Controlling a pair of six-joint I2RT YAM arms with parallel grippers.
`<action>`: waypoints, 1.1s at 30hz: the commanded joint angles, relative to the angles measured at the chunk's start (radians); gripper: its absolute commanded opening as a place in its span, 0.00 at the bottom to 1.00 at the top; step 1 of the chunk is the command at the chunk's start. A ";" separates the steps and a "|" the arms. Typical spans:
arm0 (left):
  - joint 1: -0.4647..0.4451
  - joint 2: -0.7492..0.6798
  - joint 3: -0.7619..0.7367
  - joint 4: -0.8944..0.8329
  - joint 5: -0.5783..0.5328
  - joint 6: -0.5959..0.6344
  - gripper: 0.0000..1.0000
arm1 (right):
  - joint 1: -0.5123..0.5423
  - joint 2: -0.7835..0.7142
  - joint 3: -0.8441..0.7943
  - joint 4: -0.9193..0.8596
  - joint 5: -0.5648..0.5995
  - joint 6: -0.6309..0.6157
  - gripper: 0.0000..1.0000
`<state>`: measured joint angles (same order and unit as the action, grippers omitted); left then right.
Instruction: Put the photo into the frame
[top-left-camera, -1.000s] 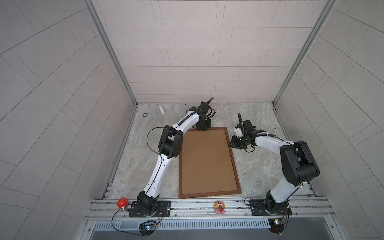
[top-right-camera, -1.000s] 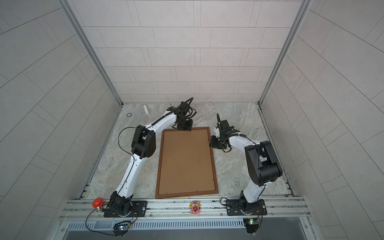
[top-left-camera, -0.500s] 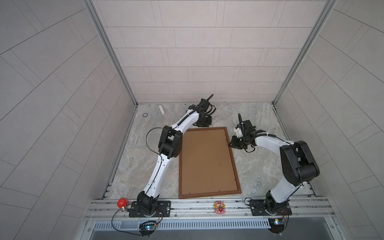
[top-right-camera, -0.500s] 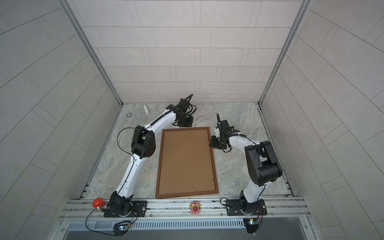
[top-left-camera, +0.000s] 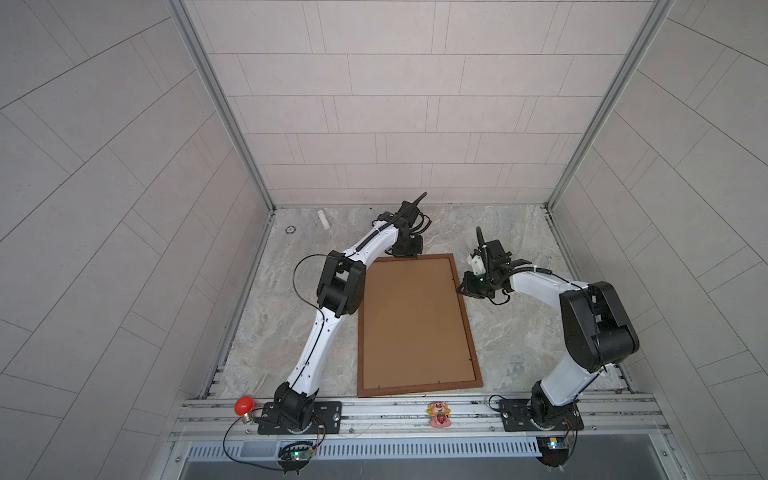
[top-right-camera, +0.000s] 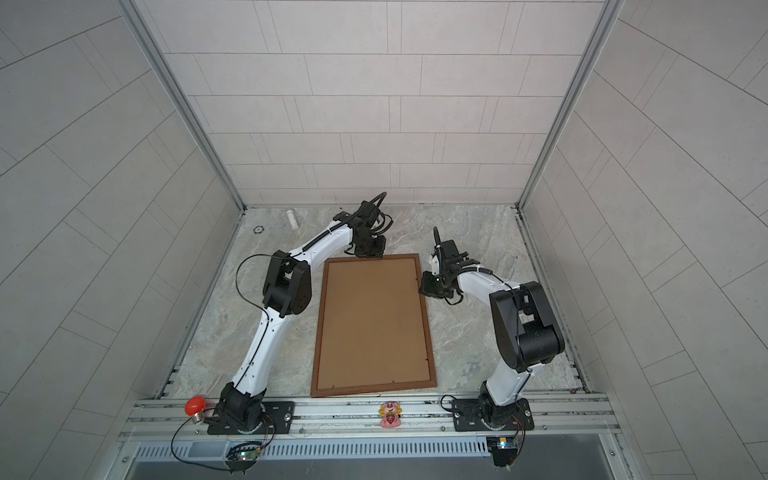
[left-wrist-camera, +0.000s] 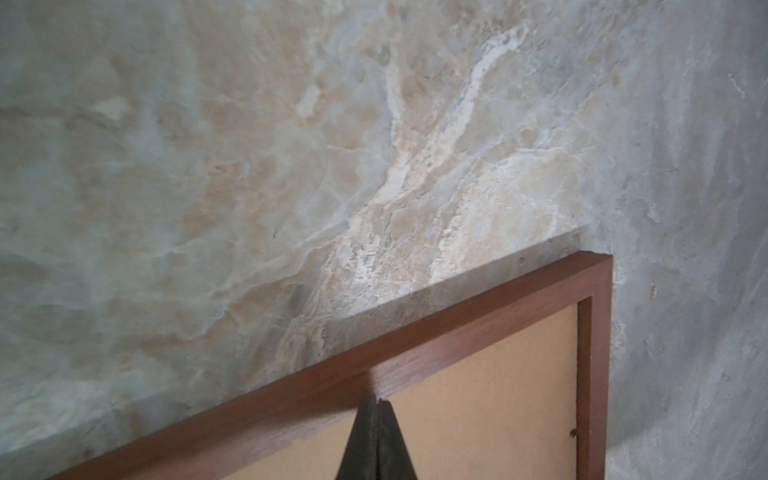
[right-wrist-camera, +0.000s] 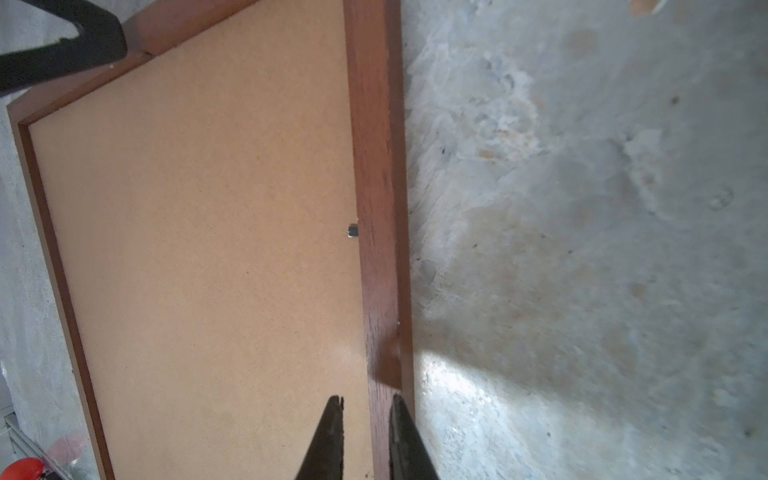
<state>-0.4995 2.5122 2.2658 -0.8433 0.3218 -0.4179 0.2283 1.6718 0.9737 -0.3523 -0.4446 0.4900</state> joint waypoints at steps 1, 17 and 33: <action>0.000 0.025 -0.014 -0.012 0.008 -0.002 0.00 | 0.003 -0.003 0.016 -0.017 0.003 -0.013 0.17; -0.010 0.042 -0.024 -0.050 -0.003 0.005 0.00 | 0.002 -0.008 0.013 -0.017 0.003 -0.013 0.17; -0.009 0.065 0.050 -0.039 -0.005 0.009 0.00 | 0.002 -0.011 0.013 -0.017 0.000 -0.013 0.17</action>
<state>-0.5041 2.5370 2.2974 -0.8661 0.3206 -0.4175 0.2283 1.6718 0.9737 -0.3523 -0.4454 0.4896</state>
